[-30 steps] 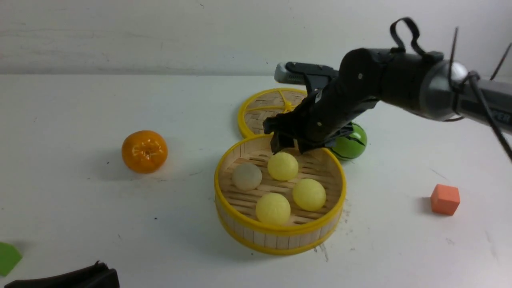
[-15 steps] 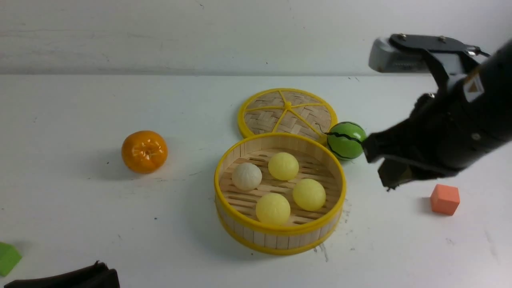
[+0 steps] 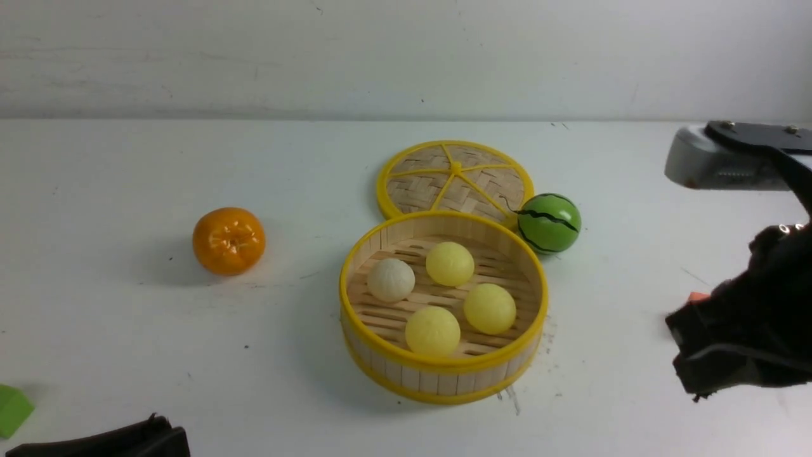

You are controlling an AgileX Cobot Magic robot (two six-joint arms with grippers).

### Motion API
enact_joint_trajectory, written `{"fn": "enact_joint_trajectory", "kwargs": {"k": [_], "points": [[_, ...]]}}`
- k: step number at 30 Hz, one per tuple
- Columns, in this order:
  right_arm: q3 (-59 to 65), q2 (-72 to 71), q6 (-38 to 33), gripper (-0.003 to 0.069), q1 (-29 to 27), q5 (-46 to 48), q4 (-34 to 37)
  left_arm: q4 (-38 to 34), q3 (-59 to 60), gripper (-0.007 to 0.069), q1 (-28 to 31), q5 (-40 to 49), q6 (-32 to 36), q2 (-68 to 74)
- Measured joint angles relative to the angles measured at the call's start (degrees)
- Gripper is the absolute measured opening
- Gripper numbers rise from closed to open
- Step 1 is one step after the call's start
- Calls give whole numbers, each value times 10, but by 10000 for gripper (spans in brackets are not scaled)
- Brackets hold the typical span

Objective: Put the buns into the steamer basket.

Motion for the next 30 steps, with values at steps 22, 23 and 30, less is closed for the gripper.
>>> {"fn": "enact_joint_trajectory", "kwargs": {"k": [22,23,30], "points": [[679,-653,-127,-20,-291,-485,5,0,7,143,0,3,0,0],[679,-654,-127,-19,-291,-484,1,0,7,144,0,3,0,0],[678,-654,-127,-17,-291,-484,-8,0,7,146,0,14,0,0]]}}
